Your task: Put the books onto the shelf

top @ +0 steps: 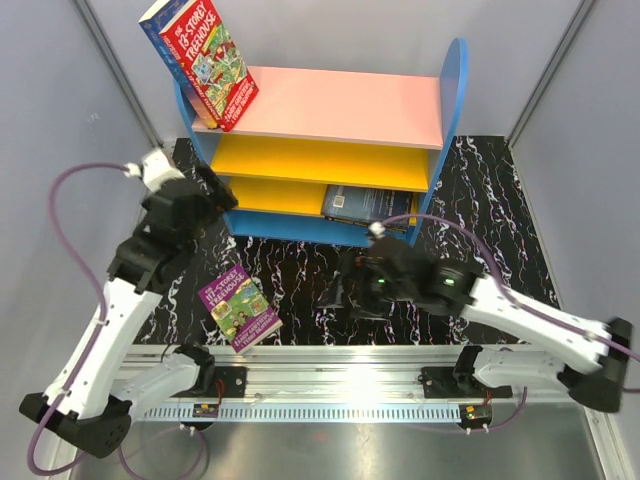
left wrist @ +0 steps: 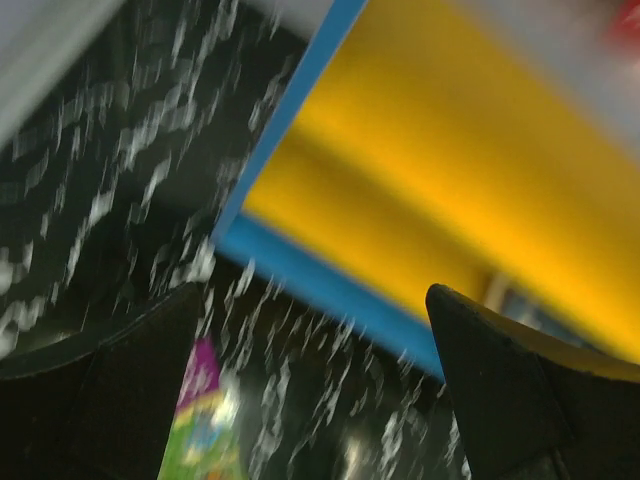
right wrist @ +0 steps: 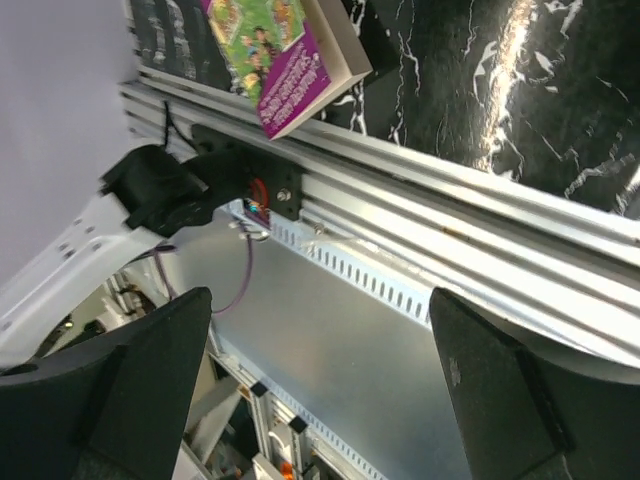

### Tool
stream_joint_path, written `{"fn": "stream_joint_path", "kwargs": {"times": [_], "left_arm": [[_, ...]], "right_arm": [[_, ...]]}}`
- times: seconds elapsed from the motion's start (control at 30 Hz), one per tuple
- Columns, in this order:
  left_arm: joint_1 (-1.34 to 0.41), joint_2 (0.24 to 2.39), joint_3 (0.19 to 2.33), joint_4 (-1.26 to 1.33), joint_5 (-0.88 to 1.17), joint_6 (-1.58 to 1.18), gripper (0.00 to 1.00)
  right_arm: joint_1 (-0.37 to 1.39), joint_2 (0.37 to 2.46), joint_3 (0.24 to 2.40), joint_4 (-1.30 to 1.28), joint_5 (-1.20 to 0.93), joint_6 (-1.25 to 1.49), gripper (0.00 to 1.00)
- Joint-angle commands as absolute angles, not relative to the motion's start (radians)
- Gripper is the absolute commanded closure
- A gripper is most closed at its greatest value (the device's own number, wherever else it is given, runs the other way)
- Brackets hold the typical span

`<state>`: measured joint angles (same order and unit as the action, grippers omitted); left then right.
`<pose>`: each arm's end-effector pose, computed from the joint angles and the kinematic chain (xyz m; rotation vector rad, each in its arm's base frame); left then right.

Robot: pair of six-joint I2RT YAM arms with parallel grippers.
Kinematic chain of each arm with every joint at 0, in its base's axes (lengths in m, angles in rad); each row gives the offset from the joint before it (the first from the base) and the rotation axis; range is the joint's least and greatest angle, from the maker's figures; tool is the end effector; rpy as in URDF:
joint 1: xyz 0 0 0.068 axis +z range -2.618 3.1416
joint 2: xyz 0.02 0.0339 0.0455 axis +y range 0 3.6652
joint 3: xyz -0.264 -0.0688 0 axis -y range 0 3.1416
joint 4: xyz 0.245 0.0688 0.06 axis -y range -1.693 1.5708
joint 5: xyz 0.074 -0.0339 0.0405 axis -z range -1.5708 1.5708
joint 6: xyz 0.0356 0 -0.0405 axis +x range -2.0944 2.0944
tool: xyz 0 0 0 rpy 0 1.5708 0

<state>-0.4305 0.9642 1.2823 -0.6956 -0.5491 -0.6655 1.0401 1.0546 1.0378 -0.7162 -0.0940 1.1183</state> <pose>0.1717 -0.0584 0.4255 -0.5722 1.8078 -0.2113 0.1070 0.1888 0.3257 0.0475 2.6160 1.0849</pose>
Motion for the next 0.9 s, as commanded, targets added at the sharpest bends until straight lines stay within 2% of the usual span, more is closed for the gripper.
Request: {"fn": "stream_joint_path", "kwargs": {"times": [0.0, 0.13, 0.23, 0.4, 0.47, 0.67, 0.87], "left_arm": [[-0.423, 0.904, 1.117, -0.983, -0.405, -0.943, 0.01], [-0.397, 0.76, 0.878, -0.997, -0.258, -1.075, 0.01], [-0.382, 0.675, 0.734, -0.979, -0.189, -1.114, 0.01], [-0.38, 0.656, 0.548, -0.893, -0.082, -1.149, 0.01], [-0.383, 0.679, 0.516, -0.888, -0.063, -1.16, 0.01], [-0.382, 0.735, 0.502, -0.982, -0.179, -1.193, 0.01], [-0.382, 0.857, 0.462, -0.927, -0.189, -1.204, 0.01]], "right_arm": [[1.031, 1.242, 1.045, -0.516, -0.256, 1.023, 0.03], [1.019, 1.443, 1.063, -0.258, -0.34, 1.022, 0.04], [1.017, 1.616, 1.149, -0.201, -0.367, 0.986, 0.05], [1.017, 1.873, 1.271, -0.14, -0.399, 0.963, 0.07], [1.017, 1.945, 1.282, -0.107, -0.393, 0.968, 0.07], [1.015, 2.087, 1.342, -0.092, -0.387, 0.954, 0.08], [1.015, 2.143, 1.378, -0.063, -0.399, 0.972, 0.1]]}}
